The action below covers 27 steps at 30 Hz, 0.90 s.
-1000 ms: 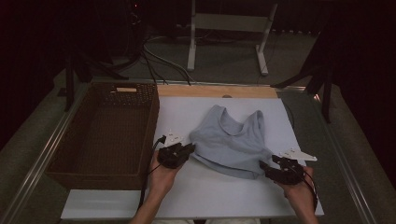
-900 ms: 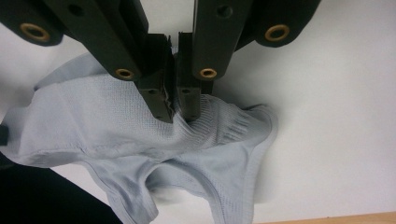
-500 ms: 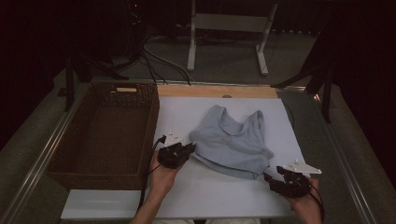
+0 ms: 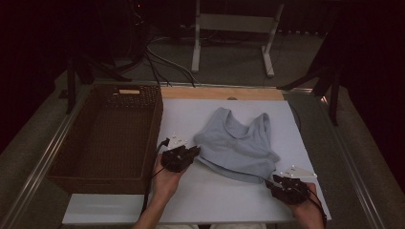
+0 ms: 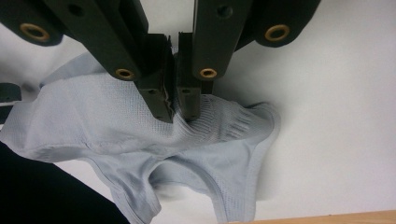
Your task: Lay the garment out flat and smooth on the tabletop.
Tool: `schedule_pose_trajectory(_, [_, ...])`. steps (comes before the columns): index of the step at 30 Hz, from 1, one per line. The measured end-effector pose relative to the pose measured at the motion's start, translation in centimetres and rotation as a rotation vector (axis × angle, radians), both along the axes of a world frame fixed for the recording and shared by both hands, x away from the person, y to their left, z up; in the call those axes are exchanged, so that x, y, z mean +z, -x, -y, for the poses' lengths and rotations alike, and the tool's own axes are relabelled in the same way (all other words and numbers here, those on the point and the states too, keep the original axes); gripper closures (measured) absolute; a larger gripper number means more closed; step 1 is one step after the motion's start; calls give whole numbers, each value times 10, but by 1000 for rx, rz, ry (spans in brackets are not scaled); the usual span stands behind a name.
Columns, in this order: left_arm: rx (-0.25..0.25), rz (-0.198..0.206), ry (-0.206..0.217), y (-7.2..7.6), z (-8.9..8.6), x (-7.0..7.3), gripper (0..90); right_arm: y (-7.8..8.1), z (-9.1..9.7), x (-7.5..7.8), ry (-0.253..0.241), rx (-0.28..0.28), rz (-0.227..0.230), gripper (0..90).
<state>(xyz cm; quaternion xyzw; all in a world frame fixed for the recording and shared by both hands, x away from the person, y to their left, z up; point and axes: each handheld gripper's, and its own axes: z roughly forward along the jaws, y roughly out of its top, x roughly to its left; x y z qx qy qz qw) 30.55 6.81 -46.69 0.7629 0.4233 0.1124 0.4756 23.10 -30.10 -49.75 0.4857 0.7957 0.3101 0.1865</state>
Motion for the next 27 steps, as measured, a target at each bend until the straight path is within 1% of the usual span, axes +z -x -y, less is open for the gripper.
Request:
schedule_pose_trajectory(2, [-2, 1, -1, 0, 0, 0, 878, -2, -2, 1, -21, 11, -10, 655])
schedule_pose_trajectory(3, [-4, 1, -2, 1, 0, 0, 877, -3, -3, 2, -22, 13, -5, 690])
schedule_pose_trajectory(5, [-5, 2, -4, 1, 0, 0, 877, -3, -5, 7, -34, 27, 0, 793])
schedule_pose_trajectory(6, [-5, 3, -5, 1, 0, 0, 877, -2, -6, 10, -41, 35, 6, 827])
schedule_pose_trajectory(8, [-7, 2, -8, 2, 0, 0, 877, 1, -7, 16, -50, 39, 32, 854])
schedule_pose_trajectory(12, [-11, 2, -15, 3, 1, -1, 877, 8, -3, 28, -80, 23, 88, 856])
schedule_pose_trajectory(14, [-11, 0, -15, 3, 0, -1, 877, 11, 1, 34, -99, -2, 116, 852])
schedule_pose_trajectory(15, [-11, 0, -13, 3, 1, -2, 877, 11, 3, 36, -110, -13, 126, 849])
schedule_pose_trajectory(17, [-14, 0, -11, 3, 1, -1, 877, 10, 5, 37, -117, -27, 137, 827])
schedule_pose_trajectory(18, [-14, 1, -11, 3, 2, -1, 877, 9, 5, 36, -118, -29, 135, 820])
schedule_pose_trajectory(20, [-14, 1, -13, 3, 2, -1, 877, 7, 4, 35, -118, -38, 136, 765])
schedule_pose_trajectory(21, [-14, 0, -12, 3, 2, -1, 877, 6, 4, 34, -121, -42, 133, 714])
schedule_pose_trajectory(22, [-15, -1, -11, 3, 2, -1, 877, 5, 3, 34, -119, -47, 134, 701])
schedule_pose_trajectory(25, [-15, -1, -9, 3, 2, -1, 877, 3, 1, 32, -114, -47, 133, 706])
schedule_pose_trajectory(27, [-14, -1, -7, 3, 2, -1, 877, 1, 0, 31, -111, -46, 126, 738])
